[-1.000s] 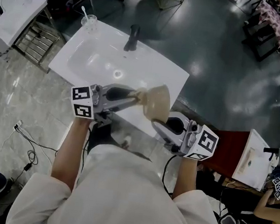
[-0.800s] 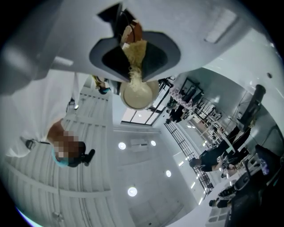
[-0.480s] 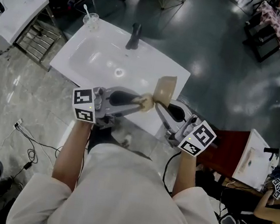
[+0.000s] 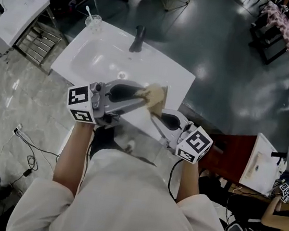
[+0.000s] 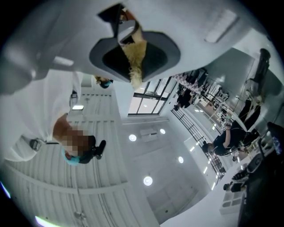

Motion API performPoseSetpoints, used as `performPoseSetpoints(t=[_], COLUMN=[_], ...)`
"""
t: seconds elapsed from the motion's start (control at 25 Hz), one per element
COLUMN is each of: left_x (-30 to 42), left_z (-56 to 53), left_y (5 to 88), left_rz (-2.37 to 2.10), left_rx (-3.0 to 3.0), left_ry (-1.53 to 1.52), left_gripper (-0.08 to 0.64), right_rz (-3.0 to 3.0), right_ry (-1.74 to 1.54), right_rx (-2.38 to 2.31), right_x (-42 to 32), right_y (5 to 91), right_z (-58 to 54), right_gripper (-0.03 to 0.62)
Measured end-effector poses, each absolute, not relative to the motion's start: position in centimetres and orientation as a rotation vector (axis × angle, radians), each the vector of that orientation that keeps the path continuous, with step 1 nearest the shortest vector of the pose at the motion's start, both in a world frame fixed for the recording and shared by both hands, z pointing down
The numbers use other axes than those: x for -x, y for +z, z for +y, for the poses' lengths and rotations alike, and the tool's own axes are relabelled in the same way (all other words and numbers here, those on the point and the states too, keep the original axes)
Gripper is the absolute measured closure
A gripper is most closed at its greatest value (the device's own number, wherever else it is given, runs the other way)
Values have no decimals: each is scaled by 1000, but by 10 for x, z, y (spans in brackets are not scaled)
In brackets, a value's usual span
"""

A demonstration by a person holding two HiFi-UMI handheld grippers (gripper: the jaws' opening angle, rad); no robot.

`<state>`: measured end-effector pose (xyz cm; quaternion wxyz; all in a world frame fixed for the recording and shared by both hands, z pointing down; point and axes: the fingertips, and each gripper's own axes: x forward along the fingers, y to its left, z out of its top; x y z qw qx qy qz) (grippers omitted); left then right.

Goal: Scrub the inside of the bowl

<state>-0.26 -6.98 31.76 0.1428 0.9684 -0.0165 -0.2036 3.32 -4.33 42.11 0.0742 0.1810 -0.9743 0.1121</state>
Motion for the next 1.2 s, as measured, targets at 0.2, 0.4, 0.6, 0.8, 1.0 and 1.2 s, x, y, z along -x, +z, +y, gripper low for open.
performPoseSetpoints(t=[0.2,0.4,0.6,0.8,1.0,1.2], left_x=[4,14,18,19,11,9], left_z=[-98,-110,-105,-93,-73,-52], left_y=[325,344,361,376,378,359], left_rz=[-185,-215,-212,-186,-128,-63], left_rx=[-2770,-2653,-2598,-2551,-2568,-2620], left_ry=[-563,-620,-632,-623,-604,-627], left_gripper=[480,480,480,480,480,480], right_rz=[-3008,-3136,-3223,-3358,-3407,-3331], right_ry=[314,369,456,556,599,576], right_rx=[-367,-312,-271,-268,-444,-610], right_x=[-26,-26,-38,-52,-65,-71], right_y=[404,381,374,356,349,360], right_z=[-22,-15,-10,-18,-42,-52], right_gripper=[578,575,575,577,578,578])
